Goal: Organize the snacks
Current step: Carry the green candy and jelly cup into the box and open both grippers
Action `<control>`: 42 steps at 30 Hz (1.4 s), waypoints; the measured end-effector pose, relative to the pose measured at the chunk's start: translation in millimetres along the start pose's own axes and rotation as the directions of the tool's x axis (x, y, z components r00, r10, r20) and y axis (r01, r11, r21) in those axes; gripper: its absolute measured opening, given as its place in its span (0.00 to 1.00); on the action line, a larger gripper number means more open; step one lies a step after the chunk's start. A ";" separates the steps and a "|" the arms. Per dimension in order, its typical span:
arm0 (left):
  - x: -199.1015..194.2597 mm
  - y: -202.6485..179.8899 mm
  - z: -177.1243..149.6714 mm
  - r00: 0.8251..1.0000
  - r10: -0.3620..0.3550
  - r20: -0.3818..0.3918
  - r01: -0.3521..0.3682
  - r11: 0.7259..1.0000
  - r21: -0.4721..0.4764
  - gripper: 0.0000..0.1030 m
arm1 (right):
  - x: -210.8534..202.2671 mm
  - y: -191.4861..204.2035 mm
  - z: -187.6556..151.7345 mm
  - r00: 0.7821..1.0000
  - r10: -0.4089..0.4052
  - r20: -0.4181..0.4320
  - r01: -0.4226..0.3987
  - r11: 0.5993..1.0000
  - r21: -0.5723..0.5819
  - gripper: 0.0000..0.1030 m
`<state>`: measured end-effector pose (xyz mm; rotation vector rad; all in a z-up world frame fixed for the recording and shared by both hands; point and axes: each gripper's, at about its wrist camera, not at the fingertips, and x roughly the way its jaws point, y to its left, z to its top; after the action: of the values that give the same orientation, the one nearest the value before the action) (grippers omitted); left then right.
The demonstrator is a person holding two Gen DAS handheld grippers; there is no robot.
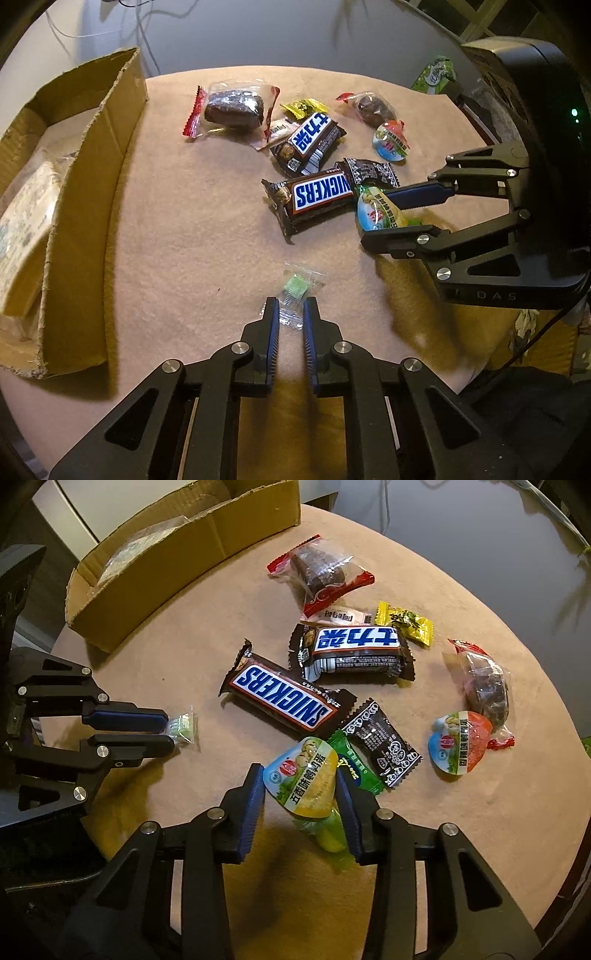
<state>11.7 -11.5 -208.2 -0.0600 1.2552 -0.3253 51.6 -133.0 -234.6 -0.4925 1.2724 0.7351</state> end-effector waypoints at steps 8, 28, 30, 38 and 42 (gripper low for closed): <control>-12.0 6.2 -1.6 1.000 -0.008 0.019 0.008 1.000 -0.030 0.11 | -15.8 -13.7 -5.6 0.999 0.021 0.026 -0.022 0.999 0.039 0.38; -84.6 64.2 7.7 0.980 0.070 0.186 -0.033 0.980 -0.194 0.11 | -76.3 4.9 63.8 0.981 0.059 0.183 -0.055 0.998 -0.024 0.38; -89.7 71.3 7.4 0.976 0.089 0.197 -0.045 0.975 -0.217 0.11 | -78.4 12.6 78.9 0.978 0.062 0.200 -0.054 0.998 -0.045 0.38; -103.7 105.9 -2.2 0.965 0.155 0.212 -0.088 0.951 -0.298 0.11 | -70.5 37.2 127.8 0.972 0.074 0.224 -0.052 0.993 -0.103 0.38; -104.6 116.8 -7.2 0.962 0.179 0.206 -0.105 0.940 -0.324 0.11 | -62.1 48.7 142.8 0.971 0.084 0.225 -0.058 0.991 -0.122 0.38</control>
<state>0.9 129.3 -139.8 -0.2690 1.0604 0.0099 104.8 -13.6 -136.9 -0.4421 1.0396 0.9026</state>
